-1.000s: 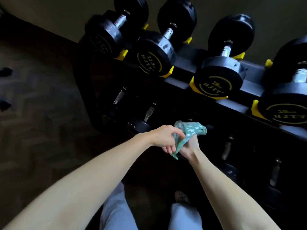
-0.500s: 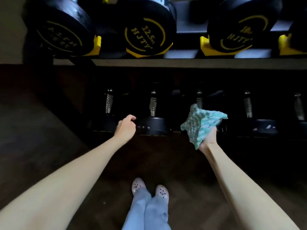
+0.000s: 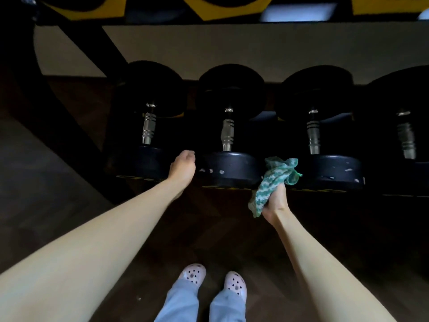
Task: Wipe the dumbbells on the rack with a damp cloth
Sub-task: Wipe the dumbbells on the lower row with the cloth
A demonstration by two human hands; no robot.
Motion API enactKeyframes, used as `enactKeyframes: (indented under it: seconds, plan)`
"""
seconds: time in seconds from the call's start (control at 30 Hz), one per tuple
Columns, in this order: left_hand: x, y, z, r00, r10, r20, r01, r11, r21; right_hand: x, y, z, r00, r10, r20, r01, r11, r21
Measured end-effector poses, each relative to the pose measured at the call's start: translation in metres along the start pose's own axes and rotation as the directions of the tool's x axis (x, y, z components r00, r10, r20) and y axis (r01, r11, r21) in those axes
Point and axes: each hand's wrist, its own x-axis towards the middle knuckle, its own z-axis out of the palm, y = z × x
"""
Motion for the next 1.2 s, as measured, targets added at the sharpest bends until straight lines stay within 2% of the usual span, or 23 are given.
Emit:
enactKeyframes:
  seconds: [0.1,0.27,0.37,0.43,0.5,0.53,0.6,0.63,0.67,0.73,0.77,0.87,0.93,1.0,1.07,1.2]
  plan:
    - [0.009,-0.009,-0.007,0.999,-0.024,0.024,0.027,0.991,-0.130,-0.003,0.010,0.010,0.998,-0.056,-0.037,0.056,0.998,-0.010]
    - [0.007,-0.009,-0.014,0.987,-0.053,0.153,0.094,0.957,-0.276,-0.020,0.022,0.033,0.979,-0.188,-0.074,0.172,0.969,-0.179]
    - [0.005,-0.007,-0.019,0.975,-0.061,0.214,0.121,0.952,-0.281,-0.029,0.024,0.053,0.960,-0.247,-0.130,0.185,0.912,-0.366]
    - [0.005,-0.007,-0.022,0.967,-0.062,0.249,0.132,0.952,-0.276,-0.031,0.024,0.060,0.943,-0.322,-0.080,0.235,0.819,-0.524]
    - [0.005,-0.009,-0.027,0.960,-0.070,0.272,0.155,0.939,-0.306,-0.037,0.023,0.071,0.909,-0.411,0.070,0.351,0.662,-0.662]
    - [0.004,-0.010,-0.029,0.956,-0.078,0.282,0.175,0.926,-0.335,-0.043,0.021,0.082,0.869,-0.460,0.179,0.435,0.542,-0.719]
    - [0.003,-0.010,-0.032,0.951,-0.092,0.294,0.209,0.894,-0.397,-0.045,0.023,0.101,0.723,-0.573,0.384,0.571,0.185,-0.800]
    - [0.003,-0.011,-0.034,0.955,-0.090,0.284,0.205,0.889,-0.408,-0.039,0.028,0.106,0.632,-0.622,0.462,0.583,-0.011,-0.812]
    - [0.004,-0.011,-0.035,0.963,-0.084,0.254,0.185,0.896,-0.404,-0.034,0.031,0.110,0.575,-0.632,0.520,0.556,-0.165,-0.815]
    - [0.006,-0.014,-0.042,0.986,-0.066,0.154,0.120,0.919,-0.376,-0.037,0.032,0.119,0.595,-0.558,0.578,0.552,-0.239,-0.799]
    - [0.009,-0.017,-0.044,0.995,-0.049,0.086,0.076,0.936,-0.345,-0.040,0.031,0.124,0.587,-0.527,0.615,0.583,-0.252,-0.772]
    - [0.013,-0.023,-0.057,0.996,0.020,-0.089,-0.036,0.983,-0.181,-0.041,0.036,0.142,0.543,-0.431,0.721,0.606,-0.393,-0.692]
    - [0.013,-0.027,-0.065,0.994,0.035,-0.106,-0.052,0.985,-0.164,-0.034,0.036,0.152,0.572,-0.320,0.755,0.630,-0.418,-0.655]
    - [0.010,-0.028,-0.070,0.997,0.014,-0.079,-0.035,0.964,-0.263,-0.029,0.035,0.148,0.584,-0.151,0.798,0.634,-0.528,-0.564]
    - [0.007,-0.026,-0.073,0.995,0.017,-0.094,-0.043,0.959,-0.280,-0.030,0.027,0.144,0.657,-0.012,0.754,0.616,-0.567,-0.547]
    - [0.002,-0.027,-0.072,0.993,0.035,-0.109,-0.061,0.968,-0.245,-0.038,0.024,0.141,0.691,0.009,0.723,0.608,-0.547,-0.575]
